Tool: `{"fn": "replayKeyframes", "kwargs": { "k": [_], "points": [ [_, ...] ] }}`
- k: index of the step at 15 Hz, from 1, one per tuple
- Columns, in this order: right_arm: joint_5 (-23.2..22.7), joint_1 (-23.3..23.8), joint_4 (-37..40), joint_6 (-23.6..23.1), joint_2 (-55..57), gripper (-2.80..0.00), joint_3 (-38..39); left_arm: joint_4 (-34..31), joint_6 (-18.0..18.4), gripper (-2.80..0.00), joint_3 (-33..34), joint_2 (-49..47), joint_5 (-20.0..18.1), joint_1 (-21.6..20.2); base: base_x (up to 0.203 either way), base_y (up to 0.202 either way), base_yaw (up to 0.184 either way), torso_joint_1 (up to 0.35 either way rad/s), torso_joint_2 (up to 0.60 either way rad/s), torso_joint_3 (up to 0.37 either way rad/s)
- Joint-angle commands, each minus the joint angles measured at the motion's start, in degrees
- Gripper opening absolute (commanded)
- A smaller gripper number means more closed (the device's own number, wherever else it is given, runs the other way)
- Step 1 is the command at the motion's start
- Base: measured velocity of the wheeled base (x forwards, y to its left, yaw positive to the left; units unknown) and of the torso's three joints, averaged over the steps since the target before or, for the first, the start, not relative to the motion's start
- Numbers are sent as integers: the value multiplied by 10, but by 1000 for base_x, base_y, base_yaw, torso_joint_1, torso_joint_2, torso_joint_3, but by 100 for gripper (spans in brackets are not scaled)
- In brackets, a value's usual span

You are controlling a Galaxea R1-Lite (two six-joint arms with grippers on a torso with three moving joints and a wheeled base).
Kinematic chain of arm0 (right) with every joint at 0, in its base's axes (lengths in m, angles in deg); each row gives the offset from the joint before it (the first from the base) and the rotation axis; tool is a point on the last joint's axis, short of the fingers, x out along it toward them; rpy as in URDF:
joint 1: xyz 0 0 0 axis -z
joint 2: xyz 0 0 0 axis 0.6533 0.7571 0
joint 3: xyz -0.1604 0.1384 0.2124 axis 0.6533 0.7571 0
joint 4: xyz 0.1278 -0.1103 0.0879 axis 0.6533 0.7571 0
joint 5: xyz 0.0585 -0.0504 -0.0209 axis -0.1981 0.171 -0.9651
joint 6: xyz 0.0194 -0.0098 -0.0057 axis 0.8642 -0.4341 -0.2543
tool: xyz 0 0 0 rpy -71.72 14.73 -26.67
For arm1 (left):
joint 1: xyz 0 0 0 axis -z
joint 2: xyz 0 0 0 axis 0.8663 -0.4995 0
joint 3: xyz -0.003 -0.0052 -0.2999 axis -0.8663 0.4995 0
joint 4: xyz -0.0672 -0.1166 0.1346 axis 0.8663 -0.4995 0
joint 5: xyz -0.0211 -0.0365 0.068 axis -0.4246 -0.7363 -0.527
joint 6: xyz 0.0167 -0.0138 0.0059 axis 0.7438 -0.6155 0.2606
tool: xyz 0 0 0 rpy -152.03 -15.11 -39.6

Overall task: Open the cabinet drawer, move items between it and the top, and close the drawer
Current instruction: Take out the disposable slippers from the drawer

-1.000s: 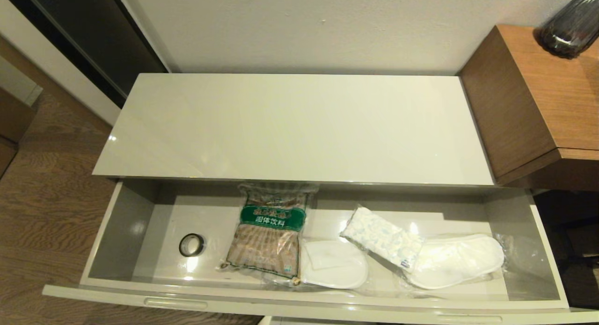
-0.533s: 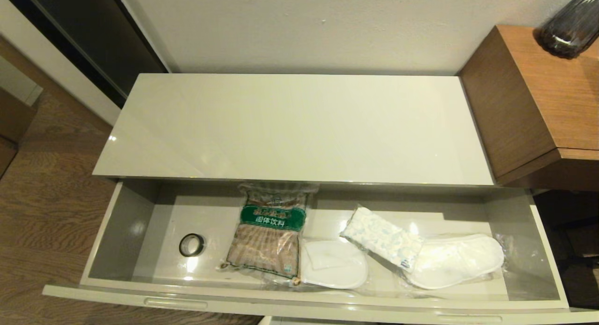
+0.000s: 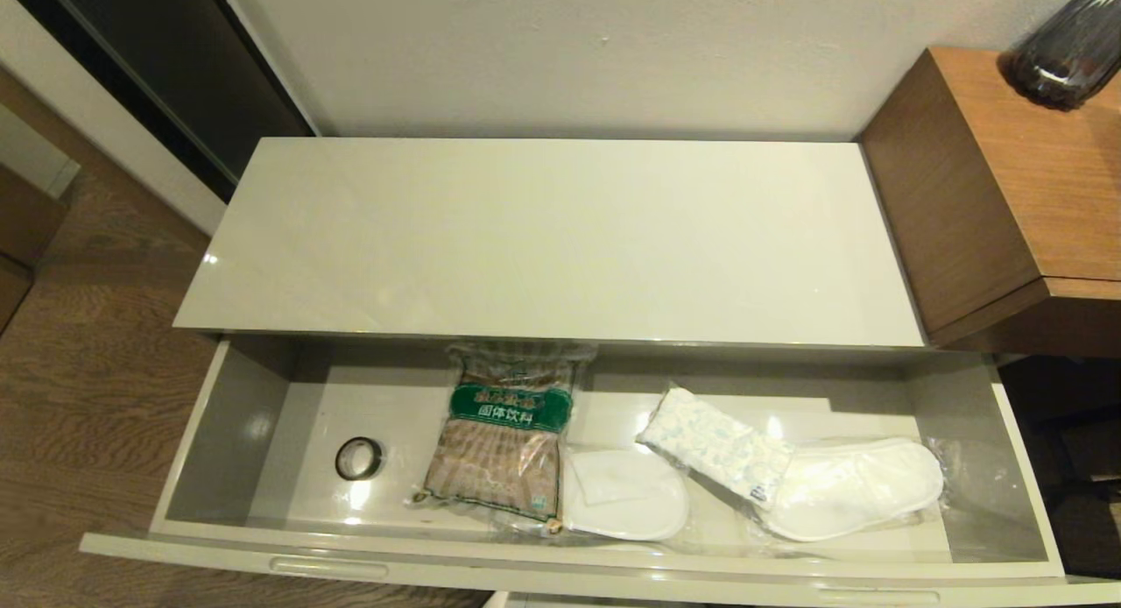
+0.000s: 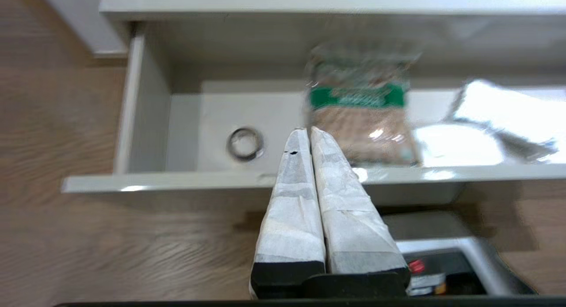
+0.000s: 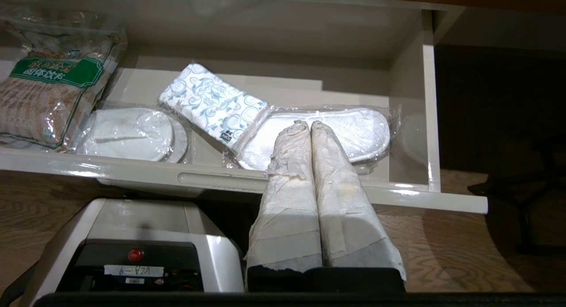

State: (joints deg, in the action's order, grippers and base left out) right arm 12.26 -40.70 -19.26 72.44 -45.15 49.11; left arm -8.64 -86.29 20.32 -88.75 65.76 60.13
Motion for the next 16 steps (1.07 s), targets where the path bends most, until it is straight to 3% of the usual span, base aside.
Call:
{"fn": "replayKeyframes", "kwargs": {
  "k": [1, 2, 4, 7, 9, 11, 15, 16],
  "points": [
    [0, 0, 0, 0, 1, -280, 0, -17, 8, -280, 0, -1, 8, 0, 0, 0, 0, 0, 0, 0],
    [0, 0, 0, 0, 1, -280, 0, -58, -17, -280, -10, 0, 10, 0, 0, 0, 0, 0, 0, 0],
    [0, 0, 0, 0, 1, -280, 0, -69, -51, -280, -15, -1, 21, 0, 0, 0, 0, 0, 0, 0],
    [0, 0, 0, 0, 1, -280, 0, -103, -88, -280, -24, -1, 83, 0, 0, 0, 0, 0, 0, 0],
    [0, 0, 0, 0, 1, -280, 0, -106, -61, -280, -25, -2, 83, 0, 0, 0, 0, 0, 0, 0],
    [0, 0, 0, 0, 1, -280, 0, -85, 45, -280, -17, -1, 65, 0, 0, 0, 0, 0, 0, 0],
    [0, 0, 0, 0, 1, -280, 0, -43, 52, -280, 11, 0, 48, 0, 0, 0, 0, 0, 0, 0],
    [0, 0, 0, 0, 1, -280, 0, -42, 37, -280, 11, 0, 53, 0, 0, 0, 0, 0, 0, 0]
  ]
}}
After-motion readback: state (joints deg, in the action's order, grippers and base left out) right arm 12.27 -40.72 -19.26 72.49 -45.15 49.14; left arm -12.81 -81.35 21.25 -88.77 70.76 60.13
